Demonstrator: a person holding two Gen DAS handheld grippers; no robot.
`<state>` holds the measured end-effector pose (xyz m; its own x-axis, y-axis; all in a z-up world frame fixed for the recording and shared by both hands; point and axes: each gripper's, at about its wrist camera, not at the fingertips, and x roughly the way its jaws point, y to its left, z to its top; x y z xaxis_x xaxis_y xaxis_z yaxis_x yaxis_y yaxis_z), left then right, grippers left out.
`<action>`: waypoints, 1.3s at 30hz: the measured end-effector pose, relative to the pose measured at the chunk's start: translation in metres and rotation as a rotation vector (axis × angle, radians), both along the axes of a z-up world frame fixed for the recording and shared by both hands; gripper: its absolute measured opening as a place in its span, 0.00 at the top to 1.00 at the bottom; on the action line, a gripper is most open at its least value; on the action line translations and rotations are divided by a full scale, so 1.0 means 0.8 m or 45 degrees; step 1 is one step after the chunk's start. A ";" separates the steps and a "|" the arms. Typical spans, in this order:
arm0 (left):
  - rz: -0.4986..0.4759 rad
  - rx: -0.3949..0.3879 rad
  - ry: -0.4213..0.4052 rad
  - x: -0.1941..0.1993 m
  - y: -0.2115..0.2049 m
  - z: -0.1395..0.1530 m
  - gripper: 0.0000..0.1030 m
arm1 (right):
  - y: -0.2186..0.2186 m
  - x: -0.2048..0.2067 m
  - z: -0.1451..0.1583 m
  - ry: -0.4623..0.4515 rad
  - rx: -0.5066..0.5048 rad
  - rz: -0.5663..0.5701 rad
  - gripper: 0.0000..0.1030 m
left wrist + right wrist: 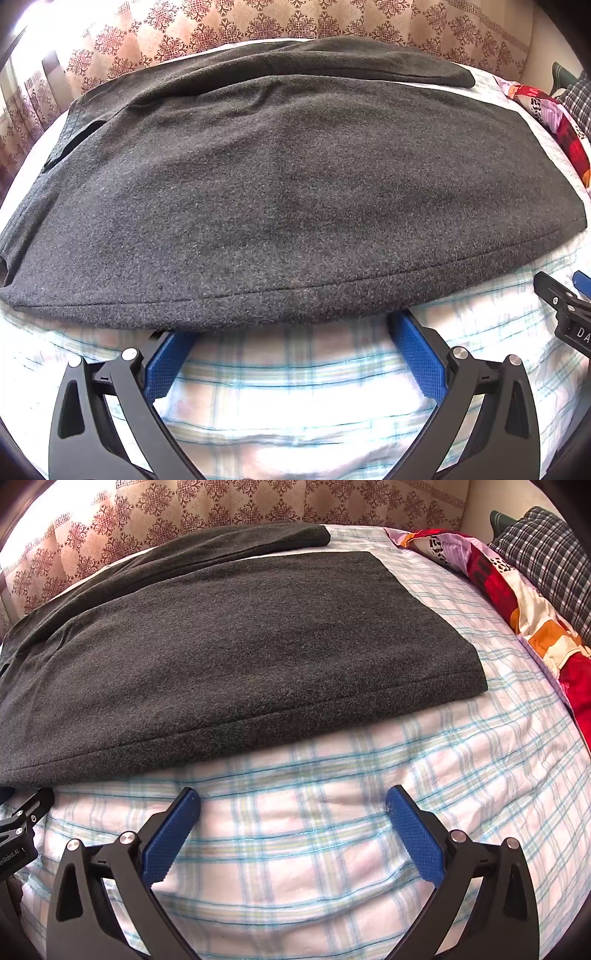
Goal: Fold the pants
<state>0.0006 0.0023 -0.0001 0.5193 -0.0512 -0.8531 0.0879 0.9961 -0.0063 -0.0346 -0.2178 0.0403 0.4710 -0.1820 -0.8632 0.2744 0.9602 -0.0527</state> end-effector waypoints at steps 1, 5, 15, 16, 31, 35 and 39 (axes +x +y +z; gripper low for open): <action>-0.002 -0.003 0.001 0.000 0.001 0.000 0.02 | 0.000 0.000 0.000 -0.001 -0.001 0.000 0.05; -0.004 -0.012 0.007 0.005 0.012 0.003 0.02 | 0.000 0.000 0.000 -0.003 -0.001 -0.001 0.05; -0.005 0.020 0.009 0.006 0.003 0.003 0.02 | 0.000 0.004 0.001 0.011 -0.009 -0.008 0.05; -0.008 0.017 0.014 0.006 0.004 0.004 0.02 | -0.001 0.004 0.002 0.014 -0.005 -0.007 0.05; -0.011 -0.075 -0.004 0.002 0.030 0.049 0.02 | 0.000 0.004 0.031 -0.001 0.060 0.092 0.05; 0.028 0.044 -0.153 -0.013 0.030 0.097 0.02 | 0.018 -0.002 0.084 -0.169 -0.032 0.128 0.05; 0.064 0.060 -0.265 -0.022 0.033 0.154 0.02 | 0.033 -0.019 0.138 -0.323 -0.070 0.125 0.05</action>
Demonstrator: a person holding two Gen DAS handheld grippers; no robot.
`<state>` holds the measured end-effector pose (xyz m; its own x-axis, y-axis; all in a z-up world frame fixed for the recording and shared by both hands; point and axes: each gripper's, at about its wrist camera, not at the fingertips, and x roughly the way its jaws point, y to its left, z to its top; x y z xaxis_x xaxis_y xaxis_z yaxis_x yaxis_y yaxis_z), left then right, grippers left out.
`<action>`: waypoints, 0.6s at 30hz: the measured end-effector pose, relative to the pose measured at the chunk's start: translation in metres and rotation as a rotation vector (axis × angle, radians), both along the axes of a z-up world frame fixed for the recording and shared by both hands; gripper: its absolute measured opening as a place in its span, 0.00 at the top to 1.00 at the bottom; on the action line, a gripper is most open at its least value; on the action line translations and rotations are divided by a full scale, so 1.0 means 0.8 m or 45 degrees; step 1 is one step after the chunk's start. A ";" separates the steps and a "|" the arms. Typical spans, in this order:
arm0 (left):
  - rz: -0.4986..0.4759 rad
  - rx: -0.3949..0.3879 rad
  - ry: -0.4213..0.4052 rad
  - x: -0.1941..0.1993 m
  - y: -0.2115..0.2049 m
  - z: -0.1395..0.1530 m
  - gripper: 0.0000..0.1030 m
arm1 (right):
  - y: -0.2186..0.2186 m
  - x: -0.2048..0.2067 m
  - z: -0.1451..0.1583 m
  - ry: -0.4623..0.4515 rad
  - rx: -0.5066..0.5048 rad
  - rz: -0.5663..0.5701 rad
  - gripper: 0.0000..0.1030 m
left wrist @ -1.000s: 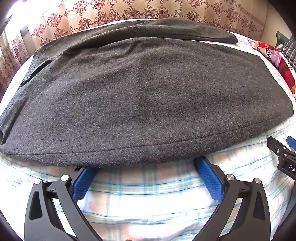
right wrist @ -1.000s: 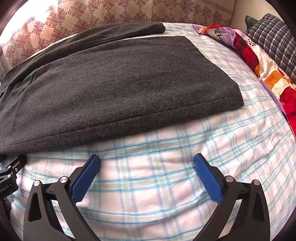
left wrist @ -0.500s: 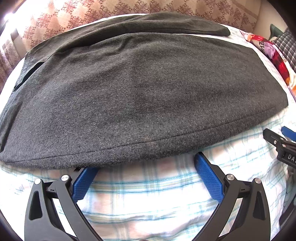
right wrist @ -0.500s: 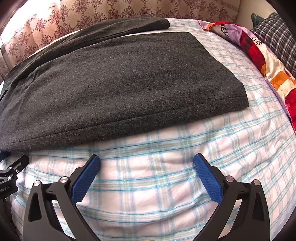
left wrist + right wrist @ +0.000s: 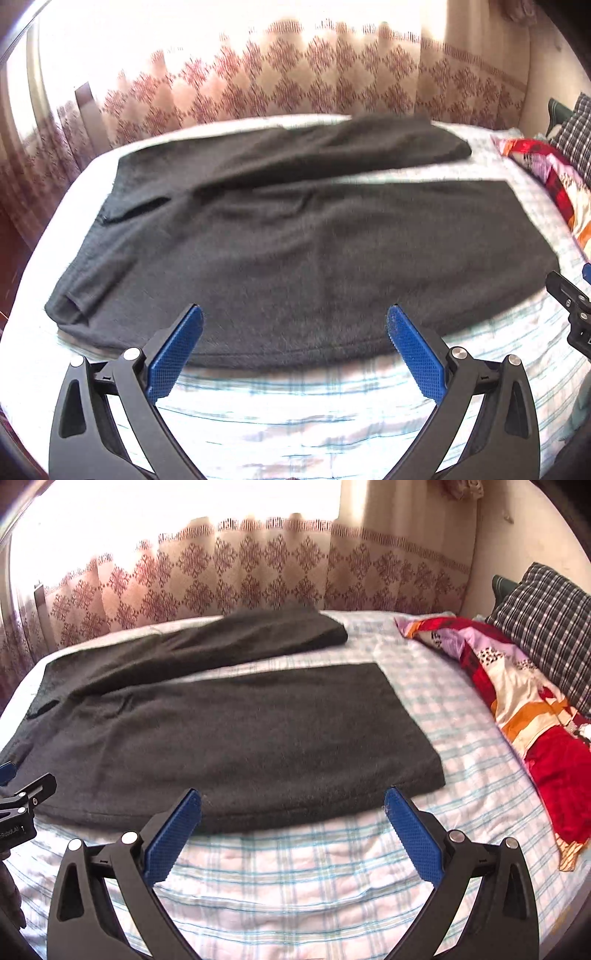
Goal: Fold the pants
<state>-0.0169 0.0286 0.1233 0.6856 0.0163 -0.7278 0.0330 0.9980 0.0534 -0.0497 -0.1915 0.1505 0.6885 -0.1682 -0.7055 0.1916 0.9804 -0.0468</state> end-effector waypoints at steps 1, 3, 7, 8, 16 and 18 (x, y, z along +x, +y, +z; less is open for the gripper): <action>0.006 0.003 -0.025 -0.003 0.001 0.012 0.02 | 0.003 -0.005 0.012 -0.032 -0.004 0.006 0.05; 0.010 0.008 -0.059 -0.012 0.004 0.031 0.02 | 0.009 -0.013 0.034 -0.090 -0.009 0.020 0.05; 0.027 0.000 -0.121 -0.027 0.005 0.059 0.02 | 0.013 -0.022 0.066 -0.150 0.017 0.028 0.05; 0.030 0.001 -0.134 -0.031 0.004 0.065 0.02 | 0.014 -0.024 0.071 -0.157 0.022 0.036 0.05; 0.054 0.036 -0.163 -0.054 0.006 0.082 0.02 | 0.019 -0.039 0.073 -0.151 0.035 0.066 0.05; 0.064 0.035 -0.157 -0.057 0.010 0.081 0.02 | 0.015 -0.042 0.070 -0.141 0.049 0.061 0.05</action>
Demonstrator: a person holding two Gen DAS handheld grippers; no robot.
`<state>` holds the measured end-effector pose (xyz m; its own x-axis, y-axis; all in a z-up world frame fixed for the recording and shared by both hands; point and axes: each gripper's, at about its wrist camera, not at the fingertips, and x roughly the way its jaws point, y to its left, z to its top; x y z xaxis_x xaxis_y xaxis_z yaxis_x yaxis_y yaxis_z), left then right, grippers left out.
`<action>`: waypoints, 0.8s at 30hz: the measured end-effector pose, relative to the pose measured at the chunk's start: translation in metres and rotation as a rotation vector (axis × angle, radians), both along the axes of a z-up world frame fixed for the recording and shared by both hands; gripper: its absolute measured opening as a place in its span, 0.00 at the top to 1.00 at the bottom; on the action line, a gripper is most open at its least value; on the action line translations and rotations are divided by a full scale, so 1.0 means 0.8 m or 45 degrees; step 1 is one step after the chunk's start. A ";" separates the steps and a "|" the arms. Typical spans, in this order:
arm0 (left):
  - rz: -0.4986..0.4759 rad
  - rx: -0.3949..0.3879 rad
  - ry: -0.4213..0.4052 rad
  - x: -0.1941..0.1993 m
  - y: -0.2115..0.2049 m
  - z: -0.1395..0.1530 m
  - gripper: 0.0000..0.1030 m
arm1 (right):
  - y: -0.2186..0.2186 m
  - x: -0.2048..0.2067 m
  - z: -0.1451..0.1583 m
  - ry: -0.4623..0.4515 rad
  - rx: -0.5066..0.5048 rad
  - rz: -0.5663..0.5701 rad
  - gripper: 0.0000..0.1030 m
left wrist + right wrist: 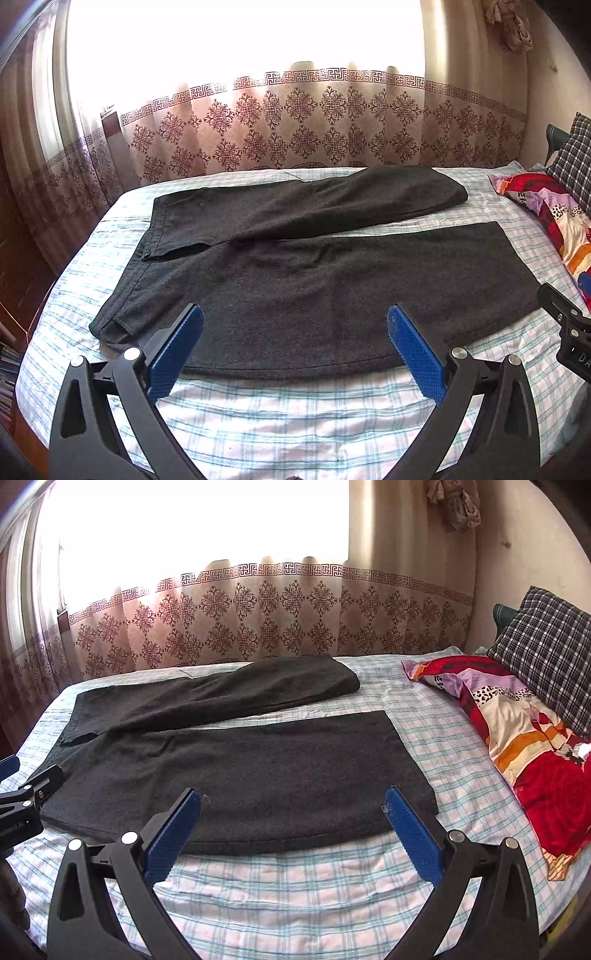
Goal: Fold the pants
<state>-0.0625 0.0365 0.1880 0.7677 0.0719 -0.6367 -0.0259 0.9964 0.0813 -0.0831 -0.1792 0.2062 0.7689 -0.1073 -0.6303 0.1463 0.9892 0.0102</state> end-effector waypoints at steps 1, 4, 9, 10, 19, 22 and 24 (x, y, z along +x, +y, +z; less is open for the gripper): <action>0.005 -0.006 0.005 -0.001 0.002 -0.002 0.02 | 0.000 0.000 0.000 0.005 0.002 -0.004 0.05; 0.031 0.004 0.009 -0.009 0.008 -0.006 0.02 | -0.003 -0.005 0.000 0.002 -0.004 -0.015 0.05; 0.161 0.142 0.020 -0.018 0.016 -0.005 0.02 | 0.005 -0.011 0.008 -0.025 -0.020 -0.012 0.05; 0.191 0.172 0.023 -0.020 0.017 -0.004 0.02 | 0.007 -0.012 0.010 -0.033 -0.030 -0.010 0.05; 0.206 0.078 0.031 -0.035 0.034 0.013 0.02 | 0.014 -0.021 0.019 -0.064 -0.042 0.013 0.05; 0.197 0.062 0.012 -0.038 0.035 0.018 0.02 | 0.014 -0.021 0.022 -0.070 -0.040 0.014 0.05; 0.197 0.052 0.010 -0.037 0.036 0.019 0.02 | 0.013 -0.021 0.022 -0.070 -0.039 0.013 0.05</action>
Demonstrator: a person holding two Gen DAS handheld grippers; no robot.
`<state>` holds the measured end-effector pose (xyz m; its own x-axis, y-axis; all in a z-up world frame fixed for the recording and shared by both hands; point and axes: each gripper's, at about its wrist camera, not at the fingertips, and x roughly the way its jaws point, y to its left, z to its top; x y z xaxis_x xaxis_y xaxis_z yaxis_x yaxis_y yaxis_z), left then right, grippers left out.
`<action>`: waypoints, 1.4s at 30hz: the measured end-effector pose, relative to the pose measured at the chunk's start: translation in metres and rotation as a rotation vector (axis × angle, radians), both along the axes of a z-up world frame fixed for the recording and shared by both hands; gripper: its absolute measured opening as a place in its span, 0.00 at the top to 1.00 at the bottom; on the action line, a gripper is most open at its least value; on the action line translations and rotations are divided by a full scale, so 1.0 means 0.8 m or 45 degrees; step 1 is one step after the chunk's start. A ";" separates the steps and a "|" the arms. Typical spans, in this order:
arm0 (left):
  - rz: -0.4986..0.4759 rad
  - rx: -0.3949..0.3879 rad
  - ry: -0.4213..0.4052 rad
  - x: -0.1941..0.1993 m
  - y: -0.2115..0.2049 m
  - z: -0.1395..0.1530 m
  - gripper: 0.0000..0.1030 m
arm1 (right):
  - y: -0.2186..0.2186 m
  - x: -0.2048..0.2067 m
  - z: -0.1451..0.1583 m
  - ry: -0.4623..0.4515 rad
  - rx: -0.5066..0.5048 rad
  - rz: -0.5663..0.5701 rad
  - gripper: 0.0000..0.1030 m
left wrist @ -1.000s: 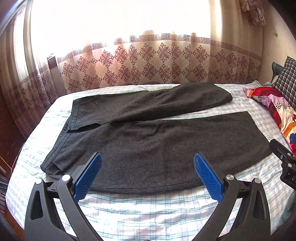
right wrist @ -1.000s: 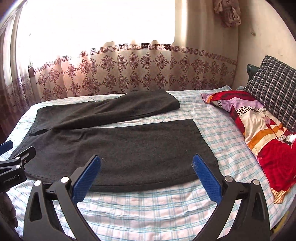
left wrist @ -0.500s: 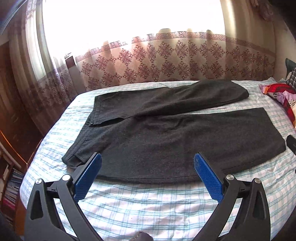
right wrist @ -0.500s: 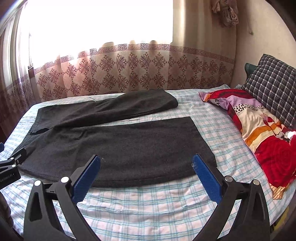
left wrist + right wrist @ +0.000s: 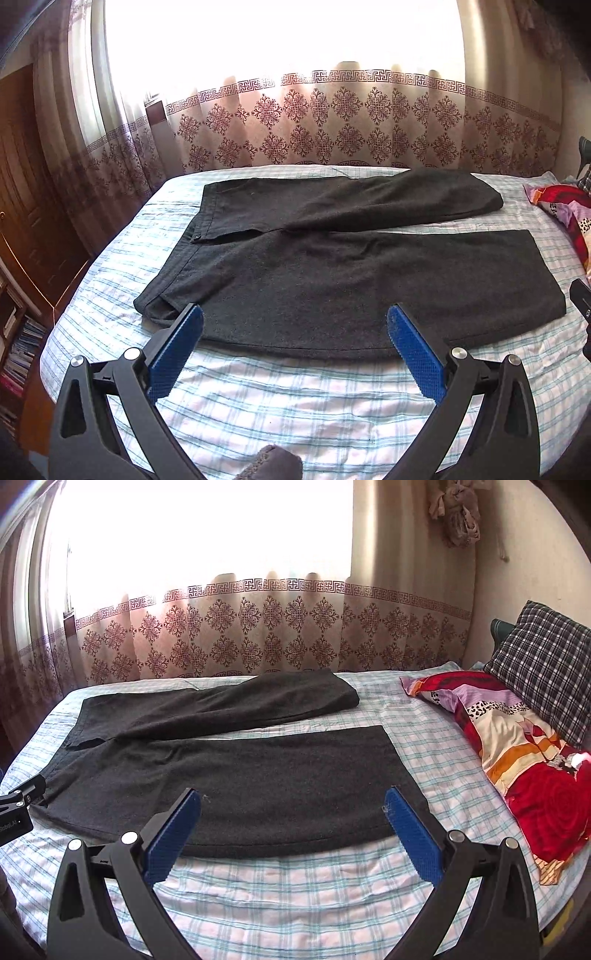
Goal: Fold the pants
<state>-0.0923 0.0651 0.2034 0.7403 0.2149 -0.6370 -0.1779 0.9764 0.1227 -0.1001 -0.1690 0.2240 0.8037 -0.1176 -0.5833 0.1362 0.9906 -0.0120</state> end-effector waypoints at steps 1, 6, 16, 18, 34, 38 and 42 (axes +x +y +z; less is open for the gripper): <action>0.001 0.000 0.003 0.001 0.000 0.000 0.02 | 0.000 0.000 0.000 0.000 0.001 0.000 0.05; 0.009 0.028 0.027 0.007 -0.002 -0.007 0.02 | -0.003 0.003 -0.005 0.013 0.006 -0.009 0.05; 0.013 0.038 0.060 0.016 -0.002 -0.016 0.02 | -0.003 0.009 -0.015 0.043 0.006 -0.008 0.05; 0.017 0.035 0.060 0.017 -0.001 -0.017 0.02 | -0.002 0.009 -0.017 0.046 0.006 -0.007 0.05; -0.049 0.002 0.133 0.028 -0.008 -0.034 0.02 | 0.006 0.012 -0.028 0.074 -0.021 0.014 0.05; -0.057 0.009 0.158 0.030 -0.010 -0.040 0.02 | 0.005 0.012 -0.030 0.080 -0.023 0.016 0.05; -0.065 0.010 0.175 0.034 -0.011 -0.043 0.02 | 0.005 0.013 -0.031 0.083 -0.025 0.015 0.05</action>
<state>-0.0655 0.0561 0.1689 0.6564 0.1851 -0.7314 -0.1095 0.9825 0.1504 -0.0895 -0.1649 0.1989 0.7654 -0.1201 -0.6323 0.1228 0.9916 -0.0396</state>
